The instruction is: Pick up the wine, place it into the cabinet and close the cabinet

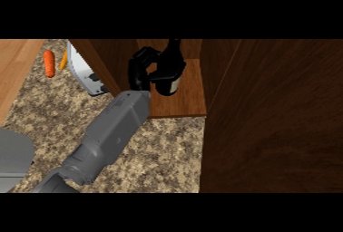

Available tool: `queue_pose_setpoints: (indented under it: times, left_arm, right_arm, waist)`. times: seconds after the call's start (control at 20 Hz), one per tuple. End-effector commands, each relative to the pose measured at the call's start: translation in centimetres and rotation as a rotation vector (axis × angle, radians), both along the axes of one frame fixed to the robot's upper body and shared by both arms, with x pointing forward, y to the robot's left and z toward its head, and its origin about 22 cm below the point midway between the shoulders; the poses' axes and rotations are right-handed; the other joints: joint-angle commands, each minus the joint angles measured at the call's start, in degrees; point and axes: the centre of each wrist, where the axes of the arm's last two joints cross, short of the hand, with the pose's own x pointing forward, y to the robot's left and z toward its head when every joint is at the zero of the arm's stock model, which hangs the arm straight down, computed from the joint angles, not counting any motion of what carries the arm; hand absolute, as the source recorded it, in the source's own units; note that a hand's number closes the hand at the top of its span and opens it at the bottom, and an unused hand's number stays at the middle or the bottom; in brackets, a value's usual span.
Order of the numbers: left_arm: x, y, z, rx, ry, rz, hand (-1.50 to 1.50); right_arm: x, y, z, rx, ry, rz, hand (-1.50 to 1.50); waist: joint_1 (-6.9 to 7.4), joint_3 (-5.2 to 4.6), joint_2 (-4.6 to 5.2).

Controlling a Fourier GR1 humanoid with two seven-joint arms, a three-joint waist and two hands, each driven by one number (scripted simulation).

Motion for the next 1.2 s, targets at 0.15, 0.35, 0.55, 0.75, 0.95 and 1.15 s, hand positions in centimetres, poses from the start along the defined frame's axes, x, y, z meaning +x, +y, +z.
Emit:
queue_pose_setpoints:
  times: [0.15, 0.35, 0.55, 0.75, 0.95, 1.15]
  left_arm:
    - [2.0, 2.1, 1.9, 0.216, -0.035, 0.121, -1.5]
    - [2.3, 4.3, 1.4, 0.296, 0.008, 0.139, -1.5]
    - [2.2, 3.9, 1.0, 0.304, 0.019, 0.132, -1.5]
    - [2.1, 4.0, 0.7, 0.322, 0.042, 0.156, -1.5]
    - [1.9, 4.2, 0.0, 0.36, 0.034, 0.168, -1.5]
    - [2.2, 4.5, 0.8, 0.335, 0.007, 0.143, -1.5]
  right_arm:
    - [-2.5, -0.6, 2.5, 0.056, -0.024, 0.05, -1.5]
    - [-2.5, -0.1, 2.4, 0.058, -0.041, 0.054, -1.5]
    - [-3.1, -0.8, 2.5, 0.053, -0.03, 0.057, -1.5]
    - [-2.5, 0.0, 2.7, 0.057, -0.043, 0.075, -1.5]
    - [-2.7, -0.1, 2.0, 0.069, -0.038, 0.073, -1.5]
    - [-2.8, 0.0, 2.6, 0.062, -0.04, 0.081, -1.5]
  waist:
    - [-0.24, 0.09, -0.19]
    - [-0.68, 0.05, 0.04]
    - [-1.02, 0.09, 0.0]
    - [-1.03, 0.0, 0.35]
    - [-1.34, 0.06, 0.22]
    - [-0.9, 0.02, 0.23]
